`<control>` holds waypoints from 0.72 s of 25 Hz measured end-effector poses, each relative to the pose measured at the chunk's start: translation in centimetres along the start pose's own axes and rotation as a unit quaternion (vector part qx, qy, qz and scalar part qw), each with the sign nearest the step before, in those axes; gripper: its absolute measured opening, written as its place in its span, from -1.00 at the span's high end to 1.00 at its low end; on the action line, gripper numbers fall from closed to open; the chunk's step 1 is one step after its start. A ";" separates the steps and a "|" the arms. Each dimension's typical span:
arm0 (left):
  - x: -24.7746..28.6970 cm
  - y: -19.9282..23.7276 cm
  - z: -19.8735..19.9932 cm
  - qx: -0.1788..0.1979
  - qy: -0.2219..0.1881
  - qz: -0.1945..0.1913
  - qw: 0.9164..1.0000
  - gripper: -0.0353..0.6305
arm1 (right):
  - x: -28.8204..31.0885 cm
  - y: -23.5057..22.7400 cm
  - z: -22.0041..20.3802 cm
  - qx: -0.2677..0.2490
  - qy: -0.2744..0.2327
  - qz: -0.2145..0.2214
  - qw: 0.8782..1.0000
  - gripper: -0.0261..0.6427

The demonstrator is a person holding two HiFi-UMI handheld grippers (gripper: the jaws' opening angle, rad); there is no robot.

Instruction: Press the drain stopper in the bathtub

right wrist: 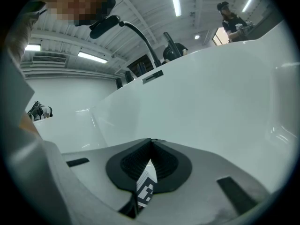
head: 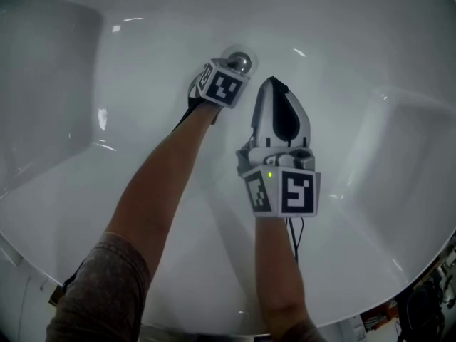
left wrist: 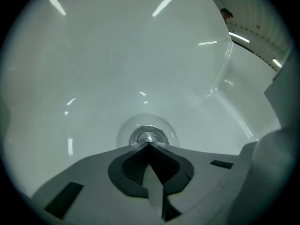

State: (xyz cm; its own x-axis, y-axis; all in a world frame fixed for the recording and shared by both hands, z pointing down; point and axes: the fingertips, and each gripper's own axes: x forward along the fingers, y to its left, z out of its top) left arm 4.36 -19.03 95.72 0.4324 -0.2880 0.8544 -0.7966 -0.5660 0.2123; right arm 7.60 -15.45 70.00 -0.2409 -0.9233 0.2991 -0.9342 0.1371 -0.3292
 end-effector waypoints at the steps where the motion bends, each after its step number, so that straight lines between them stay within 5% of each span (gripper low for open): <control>1: 0.0 0.0 0.0 -0.003 0.001 -0.003 1.000 0.89 | 0.0 -0.1 -0.1 0.000 0.001 -0.001 1.000 0.91; 18: 0.3 0.3 0.2 -0.012 0.028 0.006 1.000 0.88 | 0.0 -0.4 -0.8 0.005 0.014 -0.006 1.000 0.91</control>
State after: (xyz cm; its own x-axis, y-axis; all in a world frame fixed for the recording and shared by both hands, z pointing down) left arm 4.34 -19.45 95.95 0.3991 -0.2499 0.8822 -0.8118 -0.5437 0.2132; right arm 7.73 -15.24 70.84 -0.2371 -0.9148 0.3271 -0.9345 0.1228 -0.3340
